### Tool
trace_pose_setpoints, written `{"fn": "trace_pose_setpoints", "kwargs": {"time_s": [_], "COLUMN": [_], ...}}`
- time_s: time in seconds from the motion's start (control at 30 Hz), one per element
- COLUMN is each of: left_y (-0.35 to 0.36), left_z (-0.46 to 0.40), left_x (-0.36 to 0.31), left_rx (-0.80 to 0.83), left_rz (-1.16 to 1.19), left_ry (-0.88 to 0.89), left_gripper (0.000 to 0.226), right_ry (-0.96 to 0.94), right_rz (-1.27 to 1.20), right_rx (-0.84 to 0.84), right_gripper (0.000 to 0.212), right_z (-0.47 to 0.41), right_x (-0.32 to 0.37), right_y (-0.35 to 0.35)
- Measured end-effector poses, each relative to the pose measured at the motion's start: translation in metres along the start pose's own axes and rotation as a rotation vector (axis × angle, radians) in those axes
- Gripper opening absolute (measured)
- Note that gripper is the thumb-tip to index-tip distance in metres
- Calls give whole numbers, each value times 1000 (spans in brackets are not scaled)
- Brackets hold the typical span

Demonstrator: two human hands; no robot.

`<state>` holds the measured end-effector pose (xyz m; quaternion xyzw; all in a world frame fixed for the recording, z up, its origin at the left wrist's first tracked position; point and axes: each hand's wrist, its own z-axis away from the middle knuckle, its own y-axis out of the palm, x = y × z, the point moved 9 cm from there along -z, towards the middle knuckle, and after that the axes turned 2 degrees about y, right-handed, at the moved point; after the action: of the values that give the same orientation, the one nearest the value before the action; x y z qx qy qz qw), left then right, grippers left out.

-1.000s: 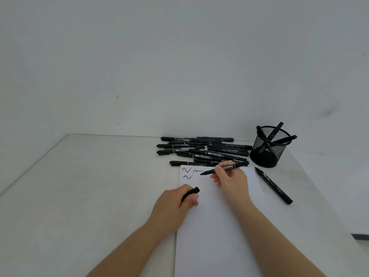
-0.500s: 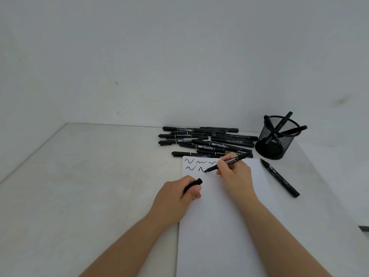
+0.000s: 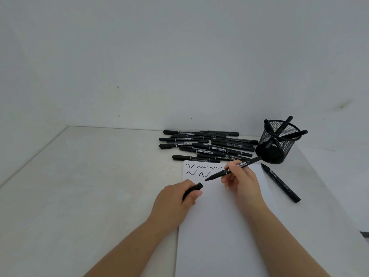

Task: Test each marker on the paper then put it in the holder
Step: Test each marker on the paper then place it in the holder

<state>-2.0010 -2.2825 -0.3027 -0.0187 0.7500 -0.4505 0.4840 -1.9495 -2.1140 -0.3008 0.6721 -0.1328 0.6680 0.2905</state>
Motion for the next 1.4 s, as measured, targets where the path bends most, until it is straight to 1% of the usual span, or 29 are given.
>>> {"fn": "trace_pose_setpoints", "kwargs": {"time_s": [0.13,0.2,0.3,0.53,0.77,1.03,1.13,1.23,1.3,1.33,1.37,1.4], "left_y": [0,0,0,-1,-7,-7,-8,-13,-22,-27,-31,-35], "left_z": [0,0,-1,0,0,2,1,0,-3,-5,-7,-11], "left_x": [-1,-1,-2,-2,0,-5,-4,-5,-4,-3,-3,-4], "left_rx": [3,5,14,4,-41,13,10,-50,-131,-171,-200,-214], "left_rz": [-15,-19,-7,45,122,140,184,272,346,367,374,366], "left_ry": [5,7,4,14,37,89,80,56,32,22,14,12], "left_gripper": [13,12,12,12,20,21,21,21,23,24,27,28], "right_ry": [1,-15,-29,-50,-15,0,10,16,21,31,32,2], "right_rz": [65,119,174,310,235,223,257,285,276,225,171,174], "right_rx": [45,70,104,293,345,465,454,399,306,237,168,115], "right_gripper": [19,16,18,18,18,13,14,13,14,16,16,17], "right_z": [2,4,8,18,23,28,26,22,17,13,9,6], "right_x": [0,1,3,4,3,4,5,7,11,14,18,26], "right_y": [6,10,15,38,47,56,55,51,42,34,25,17]}}
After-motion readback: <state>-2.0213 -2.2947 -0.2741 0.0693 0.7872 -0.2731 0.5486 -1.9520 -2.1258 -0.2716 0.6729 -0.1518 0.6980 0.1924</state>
